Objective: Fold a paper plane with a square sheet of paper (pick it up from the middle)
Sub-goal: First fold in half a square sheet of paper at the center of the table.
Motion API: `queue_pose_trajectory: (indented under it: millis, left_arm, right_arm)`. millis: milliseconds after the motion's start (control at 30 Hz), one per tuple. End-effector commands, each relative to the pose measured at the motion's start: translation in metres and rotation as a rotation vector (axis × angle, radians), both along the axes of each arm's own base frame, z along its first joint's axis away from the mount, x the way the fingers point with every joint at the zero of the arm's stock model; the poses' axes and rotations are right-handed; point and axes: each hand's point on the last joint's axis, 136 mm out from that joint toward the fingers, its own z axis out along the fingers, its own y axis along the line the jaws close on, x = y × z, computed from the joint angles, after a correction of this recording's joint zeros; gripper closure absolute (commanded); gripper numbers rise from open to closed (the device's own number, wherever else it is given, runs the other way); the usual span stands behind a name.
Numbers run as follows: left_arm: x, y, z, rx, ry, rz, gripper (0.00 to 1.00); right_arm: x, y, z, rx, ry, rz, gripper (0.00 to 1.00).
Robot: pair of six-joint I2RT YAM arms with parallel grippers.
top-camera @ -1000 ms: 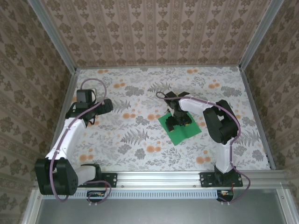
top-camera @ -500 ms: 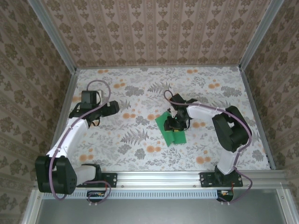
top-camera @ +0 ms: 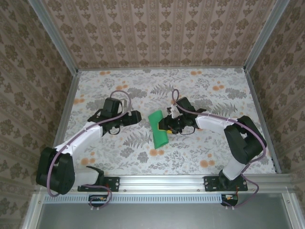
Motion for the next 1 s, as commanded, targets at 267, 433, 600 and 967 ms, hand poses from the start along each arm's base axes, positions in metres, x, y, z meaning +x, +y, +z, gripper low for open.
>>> queue_pose_trajectory:
  millis: [267, 433, 600, 967]
  left_arm:
    - [-0.001, -0.037, -0.014, -0.032, 0.012, 0.026, 0.08]
    - [-0.003, -0.042, -0.014, -0.061, 0.022, 0.028, 0.09]
    - [-0.005, -0.051, -0.014, -0.117, 0.05, 0.012, 0.14]
    - [-0.01, -0.091, -0.02, -0.211, 0.126, -0.08, 0.43]
  right_arm:
    - [0.003, -0.049, -0.052, -0.34, 0.013, -0.081, 0.39]
    - [0.002, -0.061, -0.059, -0.445, 0.009, -0.084, 0.32]
    - [0.003, -0.066, -0.062, -0.493, 0.006, -0.09, 0.31]
    - [-0.004, -0.071, -0.078, -0.585, 0.046, -0.077, 0.31]
